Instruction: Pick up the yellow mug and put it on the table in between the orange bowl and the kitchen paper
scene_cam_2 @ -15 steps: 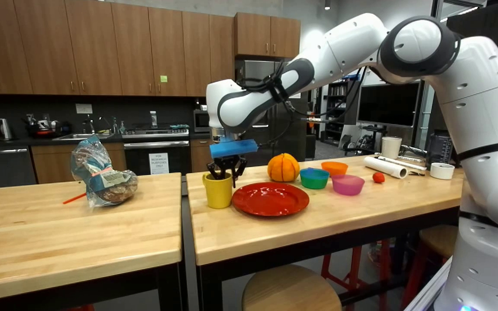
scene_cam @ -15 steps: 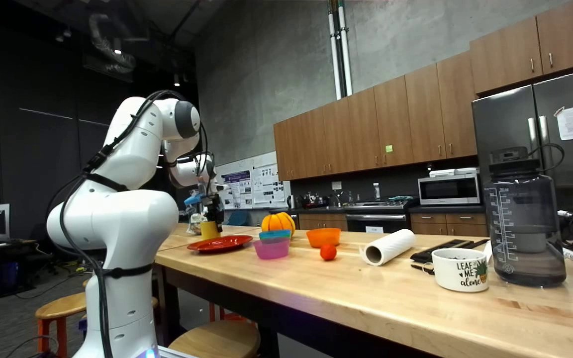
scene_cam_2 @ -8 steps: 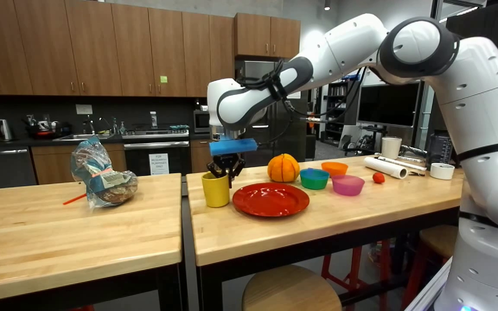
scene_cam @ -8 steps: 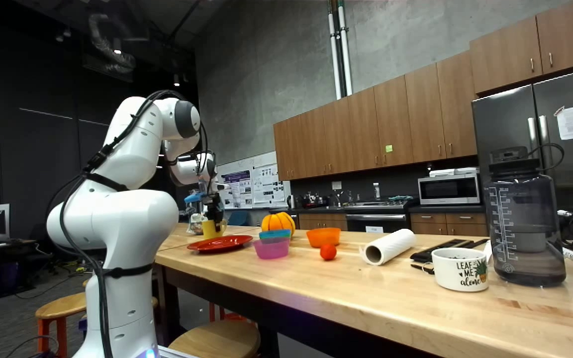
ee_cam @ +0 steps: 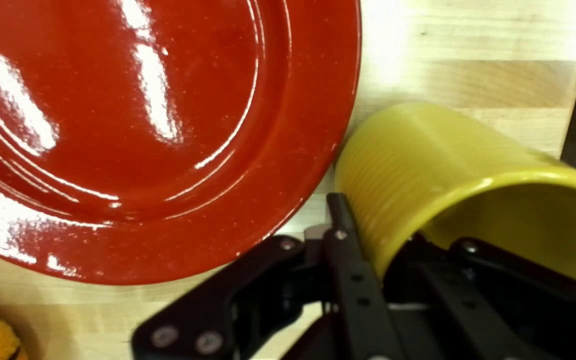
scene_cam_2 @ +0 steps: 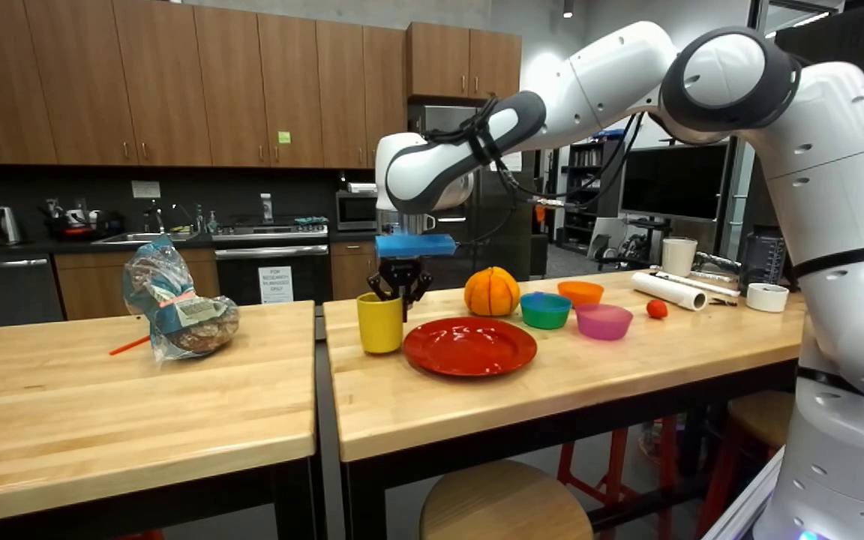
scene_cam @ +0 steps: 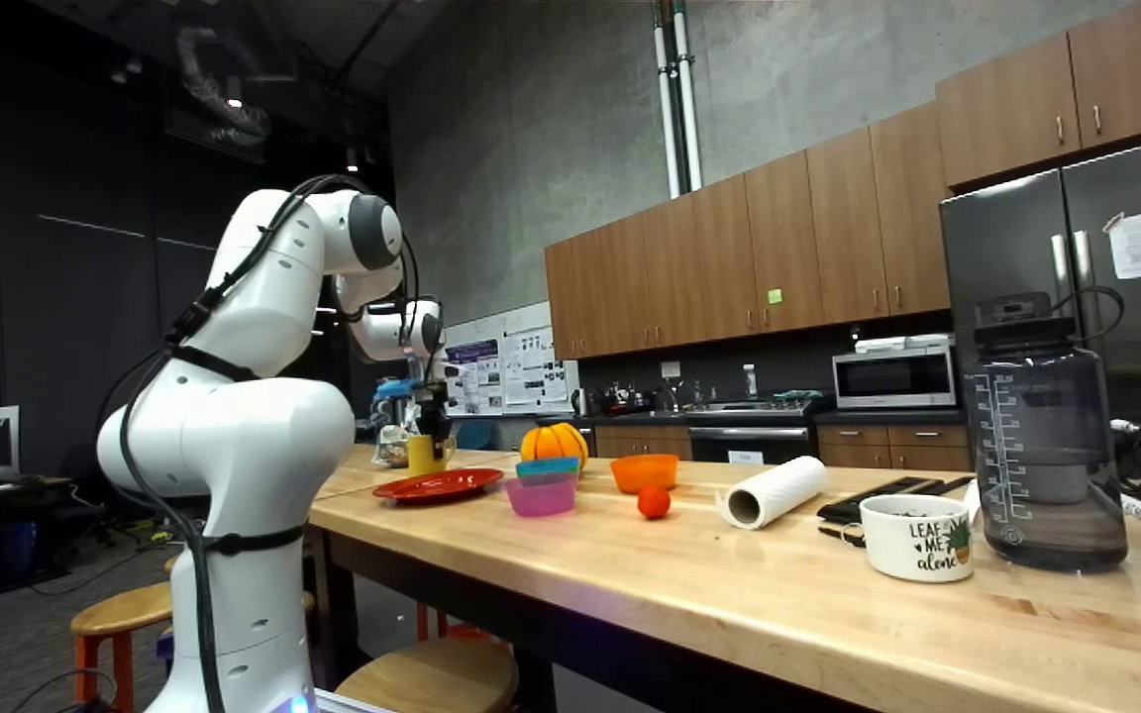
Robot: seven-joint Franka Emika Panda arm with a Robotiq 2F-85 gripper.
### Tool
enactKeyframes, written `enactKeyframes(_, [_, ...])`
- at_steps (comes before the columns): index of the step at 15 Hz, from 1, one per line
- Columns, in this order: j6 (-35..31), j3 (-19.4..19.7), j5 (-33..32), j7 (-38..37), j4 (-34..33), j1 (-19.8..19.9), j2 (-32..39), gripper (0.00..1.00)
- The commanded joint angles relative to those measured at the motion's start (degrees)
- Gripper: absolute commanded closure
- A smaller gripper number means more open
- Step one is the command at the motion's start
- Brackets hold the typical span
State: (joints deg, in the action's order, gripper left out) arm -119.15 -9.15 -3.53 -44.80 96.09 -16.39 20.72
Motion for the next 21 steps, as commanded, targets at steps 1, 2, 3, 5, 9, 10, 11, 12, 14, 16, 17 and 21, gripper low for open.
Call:
enactKeyframes(1, [-1.2,0.7,3.6,3.9,4.2,1.7,-5.7,0.97])
enactKeyframes(2, [-1.4,0.8,4.1,4.6,4.9,2.1,-6.5,0.97])
enactKeyframes(3, [-1.4,0.9,4.5,5.5,5.6,2.5,-7.6,0.97])
enactKeyframes(5, [-1.6,1.1,5.3,6.9,7.1,3.2,-9.5,0.97])
enactKeyframes(9, [-1.8,1.5,6.8,9.3,10.6,4.7,-13.4,0.97])
enactKeyframes(10, [-1.8,1.7,7.1,9.6,11.6,5.1,-14.3,0.97])
enactKeyframes(11, [-1.9,1.9,7.1,9.7,12.5,5.5,-15.1,0.97])
enactKeyframes(12, [-2.0,2.1,7.1,9.9,13.5,5.9,-15.9,0.97])
enactKeyframes(14, [-1.8,2.6,7.2,10.0,15.2,6.7,-17.4,0.97])
enactKeyframes(16, [-1.8,3.0,6.9,9.8,16.7,7.4,-18.4,0.97])
enactKeyframes(17, [-1.8,3.3,6.9,9.8,17.5,7.8,-18.9,0.97])
enactKeyframes(21, [-1.9,4.3,6.8,9.4,20.3,9.4,-20.8,0.97])
